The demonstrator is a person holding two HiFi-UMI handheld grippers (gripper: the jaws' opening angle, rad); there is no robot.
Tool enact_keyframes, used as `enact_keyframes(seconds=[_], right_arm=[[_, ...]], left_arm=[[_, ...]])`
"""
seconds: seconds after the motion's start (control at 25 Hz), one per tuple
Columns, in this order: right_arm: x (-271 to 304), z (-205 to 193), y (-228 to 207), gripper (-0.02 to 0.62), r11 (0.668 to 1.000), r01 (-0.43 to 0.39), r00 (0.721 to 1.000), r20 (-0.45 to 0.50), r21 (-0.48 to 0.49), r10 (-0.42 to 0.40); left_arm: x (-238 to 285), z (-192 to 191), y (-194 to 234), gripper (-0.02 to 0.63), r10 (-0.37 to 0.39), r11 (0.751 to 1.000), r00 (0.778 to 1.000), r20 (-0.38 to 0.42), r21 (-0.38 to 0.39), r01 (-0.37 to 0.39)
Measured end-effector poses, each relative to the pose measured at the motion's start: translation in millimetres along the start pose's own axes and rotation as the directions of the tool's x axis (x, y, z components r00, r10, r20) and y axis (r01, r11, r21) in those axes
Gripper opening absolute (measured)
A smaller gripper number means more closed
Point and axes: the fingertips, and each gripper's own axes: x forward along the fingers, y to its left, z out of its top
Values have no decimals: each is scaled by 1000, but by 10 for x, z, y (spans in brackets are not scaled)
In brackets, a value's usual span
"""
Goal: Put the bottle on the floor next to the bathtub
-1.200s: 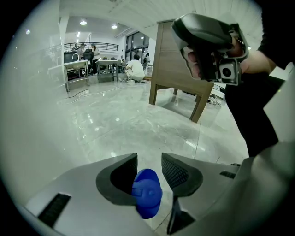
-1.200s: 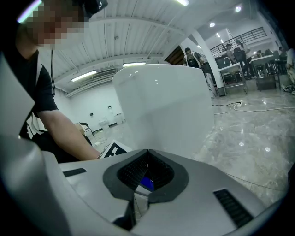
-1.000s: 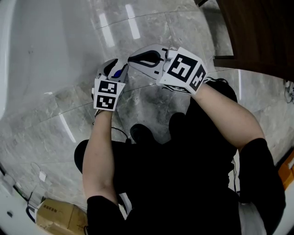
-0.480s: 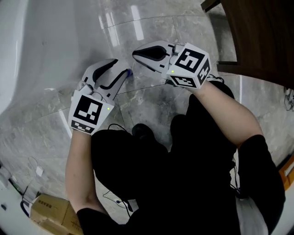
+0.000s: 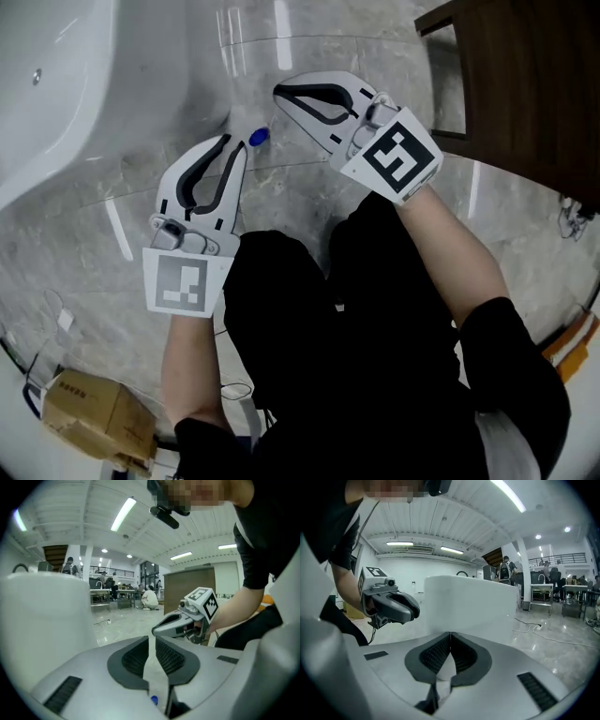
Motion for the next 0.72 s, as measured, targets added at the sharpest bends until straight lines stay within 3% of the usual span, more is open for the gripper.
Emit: enact_keyframes(seconds=[0.12,0.24,0.4,0.72], right_arm=[[-210,460,124,29,998,-52,999,11,30,52],[-518,883,284,29,994,-94,995,-36,47,96],[-920,1539,497,29,987,-134,988,-67,84,140],[-1717,3055,1006,29,966,-186,979,-45,180,197]], left_arm=[[-176,544,-78,43,18,996,999,47,-91,-13],[-429,907,-196,41,26,992,1000,-8,-121,-27],[-881,1453,-209,41,93,971,994,-57,-216,-103],[-1712,2763,-464,34,138,950,986,-92,-271,-158]])
